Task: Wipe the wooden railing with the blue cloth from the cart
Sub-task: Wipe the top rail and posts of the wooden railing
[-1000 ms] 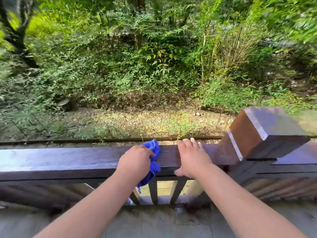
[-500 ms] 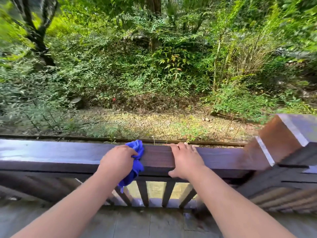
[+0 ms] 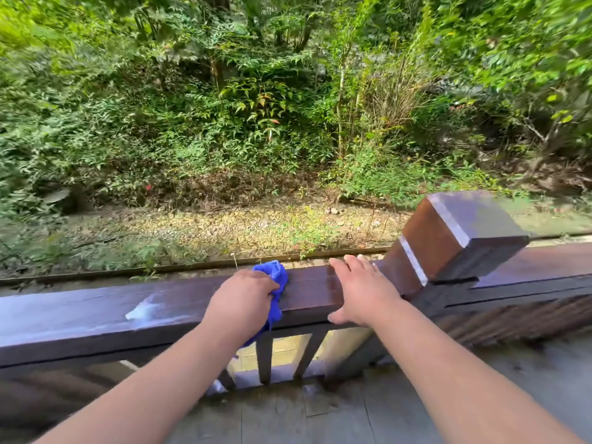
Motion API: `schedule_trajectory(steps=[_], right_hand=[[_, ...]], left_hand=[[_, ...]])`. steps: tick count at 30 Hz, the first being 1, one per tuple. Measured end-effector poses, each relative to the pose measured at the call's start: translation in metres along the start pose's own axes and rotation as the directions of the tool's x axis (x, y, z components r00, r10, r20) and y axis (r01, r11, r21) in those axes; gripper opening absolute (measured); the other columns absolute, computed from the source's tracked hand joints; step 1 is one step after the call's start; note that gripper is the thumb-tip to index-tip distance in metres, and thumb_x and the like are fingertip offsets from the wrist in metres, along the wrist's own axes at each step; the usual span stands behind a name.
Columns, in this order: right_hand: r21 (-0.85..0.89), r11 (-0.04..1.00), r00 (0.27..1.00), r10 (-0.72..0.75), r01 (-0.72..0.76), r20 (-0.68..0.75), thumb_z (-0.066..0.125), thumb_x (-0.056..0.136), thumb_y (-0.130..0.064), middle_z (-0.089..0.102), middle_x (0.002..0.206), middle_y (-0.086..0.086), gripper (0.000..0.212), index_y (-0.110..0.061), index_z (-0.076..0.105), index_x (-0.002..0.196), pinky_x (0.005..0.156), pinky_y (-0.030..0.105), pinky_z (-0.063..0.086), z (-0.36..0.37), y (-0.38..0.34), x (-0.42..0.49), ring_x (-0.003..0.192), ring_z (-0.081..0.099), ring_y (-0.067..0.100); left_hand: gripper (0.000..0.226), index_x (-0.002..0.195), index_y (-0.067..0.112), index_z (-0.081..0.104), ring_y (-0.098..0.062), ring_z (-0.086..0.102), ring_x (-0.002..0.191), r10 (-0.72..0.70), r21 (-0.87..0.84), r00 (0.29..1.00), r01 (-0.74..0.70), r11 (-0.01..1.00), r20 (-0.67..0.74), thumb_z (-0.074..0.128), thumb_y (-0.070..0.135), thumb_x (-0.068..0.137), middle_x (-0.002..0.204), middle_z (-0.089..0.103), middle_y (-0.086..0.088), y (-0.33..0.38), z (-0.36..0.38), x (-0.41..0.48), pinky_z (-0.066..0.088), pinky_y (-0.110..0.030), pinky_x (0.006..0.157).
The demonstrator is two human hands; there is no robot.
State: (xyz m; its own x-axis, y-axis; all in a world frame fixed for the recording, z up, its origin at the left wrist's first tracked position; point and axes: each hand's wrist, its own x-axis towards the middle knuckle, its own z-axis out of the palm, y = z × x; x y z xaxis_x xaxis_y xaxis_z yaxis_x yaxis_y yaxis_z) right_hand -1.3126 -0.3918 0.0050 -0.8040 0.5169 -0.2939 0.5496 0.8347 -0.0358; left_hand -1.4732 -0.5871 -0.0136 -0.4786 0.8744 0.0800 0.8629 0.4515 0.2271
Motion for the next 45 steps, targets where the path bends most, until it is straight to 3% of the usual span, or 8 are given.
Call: schedule_trajectory(steps=[5,11,15,21,27,33,39,45], right_hand=[[0.11,0.992,0.997,0.067,-0.062,-0.043,0.086,0.069,-0.059,0.015,0.171,0.011,0.132,-0.017,0.003,0.164,0.127,0.05,0.022,0.002,0.041,-0.009,0.159,0.01,0.032],[0.191,0.981,0.993,0.042,-0.02,-0.11,0.078,0.086,-0.028,0.001,0.175,0.011,0.119,-0.015,-0.01,0.164,0.127,0.046,0.024,0.006,0.058,-0.017,0.161,0.003,0.03],[0.213,0.977,0.991,0.042,-0.013,-0.13,0.076,0.087,-0.025,0.002,0.174,0.011,0.115,-0.013,-0.01,0.164,0.126,0.042,0.021,0.005,0.058,-0.017,0.161,0.003,0.029],[0.127,0.991,0.999,-0.027,0.032,-0.039,0.075,0.084,-0.029,0.01,0.173,0.014,0.112,-0.018,-0.002,0.165,0.128,0.047,0.014,0.001,0.038,-0.007,0.16,0.006,0.034],[-0.006,0.993,0.992,-0.121,0.121,-0.026,0.076,0.084,-0.031,0.036,0.159,0.016,0.1,-0.018,0.014,0.162,0.126,0.053,0.022,0.001,-0.029,0.006,0.15,0.03,0.037],[-0.076,0.98,0.983,-0.183,0.183,0.009,0.083,0.078,-0.04,0.046,0.151,0.014,0.099,-0.015,0.027,0.156,0.119,0.049,0.035,-0.004,-0.109,0.016,0.139,0.043,0.037],[-0.15,0.965,0.975,-0.22,0.216,-0.01,0.081,0.077,-0.044,0.05,0.139,0.012,0.085,-0.017,0.038,0.146,0.114,0.052,0.037,-0.003,-0.204,0.016,0.13,0.048,0.035],[-0.188,0.955,0.971,-0.239,0.23,-0.023,0.079,0.08,-0.049,0.042,0.151,0.015,0.097,-0.019,0.027,0.157,0.121,0.061,0.027,0.003,-0.289,0.014,0.14,0.04,0.04]], left_hand=[[0.03,0.112,0.026,0.073,-0.024,0.061,0.107,0.106,0.035,0.99,-0.11,0.993,0.092,0.052,0.017,0.094,0.115,0.071,0.004,0.088,0.019,0.053,0.053,-0.039,0.09],[0.023,0.103,0.014,0.068,-0.03,0.061,0.099,0.208,0.106,0.968,-0.224,0.969,0.143,0.051,0.009,0.089,0.104,0.07,-0.005,0.153,0.027,0.096,0.054,-0.041,0.085],[0.029,0.113,0.014,0.066,-0.028,0.06,0.103,0.29,0.084,0.939,-0.309,0.947,0.187,0.049,0.012,0.09,0.109,0.07,-0.004,0.152,0.03,0.106,0.051,-0.044,0.093],[0.024,0.104,0.015,0.07,-0.028,0.059,0.1,0.299,0.052,0.933,-0.315,0.948,0.202,0.051,0.012,0.088,0.107,0.07,-0.007,0.119,0.019,0.078,0.049,-0.044,0.093],[0.026,0.103,0.021,0.069,-0.023,0.057,0.106,0.164,0.015,0.973,-0.169,0.986,0.16,0.047,0.014,0.092,0.11,0.069,0.001,0.057,0.004,0.031,0.049,-0.04,0.093],[0.039,0.124,0.036,0.068,-0.015,0.053,0.122,-0.033,-0.022,0.992,0.036,0.999,0.12,0.049,0.02,0.095,0.128,0.067,0.011,-0.043,-0.016,-0.028,0.045,-0.035,0.105],[0.039,0.123,0.041,0.067,-0.018,0.052,0.122,-0.229,0.0,0.964,0.231,0.973,0.133,0.048,0.023,0.094,0.13,0.065,0.009,-0.134,-0.044,-0.09,0.048,-0.04,0.101],[0.039,0.122,0.041,0.068,-0.018,0.054,0.118,-0.33,0.032,0.941,0.328,0.944,0.08,0.048,0.022,0.095,0.125,0.068,0.006,-0.216,-0.069,-0.143,0.049,-0.037,0.099]])
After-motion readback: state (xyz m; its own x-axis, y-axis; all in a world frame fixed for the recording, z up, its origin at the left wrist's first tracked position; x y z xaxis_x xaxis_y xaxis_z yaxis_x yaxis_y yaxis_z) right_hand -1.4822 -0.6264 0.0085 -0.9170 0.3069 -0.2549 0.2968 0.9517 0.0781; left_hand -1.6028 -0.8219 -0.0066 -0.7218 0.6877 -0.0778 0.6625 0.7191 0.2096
